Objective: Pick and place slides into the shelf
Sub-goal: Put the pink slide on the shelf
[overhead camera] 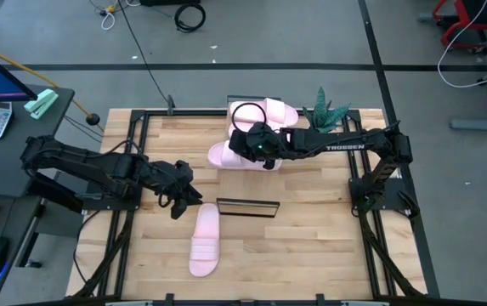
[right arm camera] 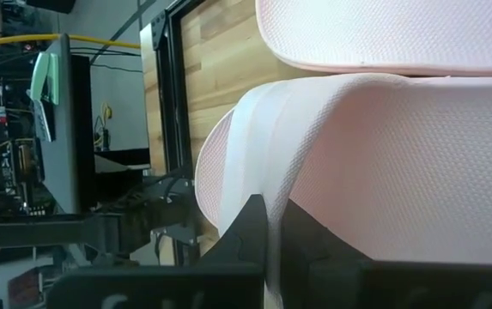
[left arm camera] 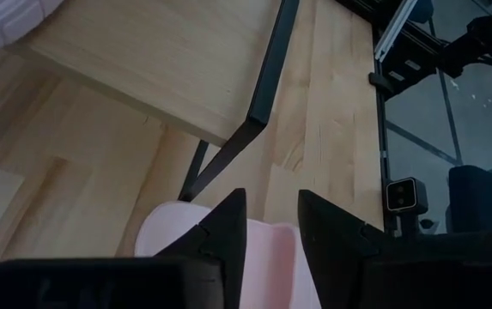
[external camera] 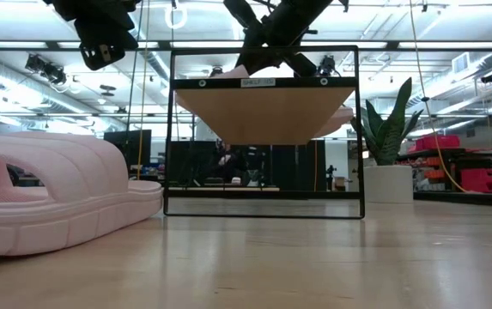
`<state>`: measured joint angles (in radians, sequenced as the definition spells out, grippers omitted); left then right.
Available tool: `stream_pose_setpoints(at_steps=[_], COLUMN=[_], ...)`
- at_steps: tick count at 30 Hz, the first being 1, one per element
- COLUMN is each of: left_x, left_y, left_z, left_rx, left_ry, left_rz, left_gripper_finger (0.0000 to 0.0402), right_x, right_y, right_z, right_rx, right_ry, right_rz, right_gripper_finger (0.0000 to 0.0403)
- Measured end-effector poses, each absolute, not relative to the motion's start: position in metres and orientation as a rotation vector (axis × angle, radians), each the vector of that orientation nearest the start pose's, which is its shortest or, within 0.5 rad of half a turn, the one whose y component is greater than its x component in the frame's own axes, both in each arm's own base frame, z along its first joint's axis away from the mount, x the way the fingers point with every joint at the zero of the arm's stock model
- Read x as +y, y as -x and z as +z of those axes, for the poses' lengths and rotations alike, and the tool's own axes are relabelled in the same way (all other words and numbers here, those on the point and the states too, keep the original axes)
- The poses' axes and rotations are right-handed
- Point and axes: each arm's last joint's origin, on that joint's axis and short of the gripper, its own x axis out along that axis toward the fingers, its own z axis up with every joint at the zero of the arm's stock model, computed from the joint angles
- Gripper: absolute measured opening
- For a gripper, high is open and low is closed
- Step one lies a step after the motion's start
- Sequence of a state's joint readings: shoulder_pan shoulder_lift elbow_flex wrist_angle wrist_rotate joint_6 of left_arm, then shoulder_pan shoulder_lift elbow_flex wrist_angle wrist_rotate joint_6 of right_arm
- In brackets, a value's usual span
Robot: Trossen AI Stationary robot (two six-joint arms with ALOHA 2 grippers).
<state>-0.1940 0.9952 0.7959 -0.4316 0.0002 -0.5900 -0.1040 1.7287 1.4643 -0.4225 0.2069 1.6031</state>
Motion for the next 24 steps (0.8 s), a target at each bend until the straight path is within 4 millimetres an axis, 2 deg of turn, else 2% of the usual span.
stream_pose_setpoints(at_steps=[12,24], left_x=[-0.0398,-0.0396], left_y=[-0.2026,-0.2026], left_z=[0.2783,0.2783], left_rx=[0.663,0.661], left_ry=[0.507,0.507], left_rz=[0.003,0.008], left_gripper_finger=[0.0114,0.0114], right_x=[-0.0453,-0.0457], right_y=[-0.3885,-0.3884], right_z=[0.2909,0.2904], right_rx=[0.320,0.324], right_ry=[-1.487,-1.473], right_rz=[-0.778,-0.781], right_gripper_finger=[0.0018,0.0071])
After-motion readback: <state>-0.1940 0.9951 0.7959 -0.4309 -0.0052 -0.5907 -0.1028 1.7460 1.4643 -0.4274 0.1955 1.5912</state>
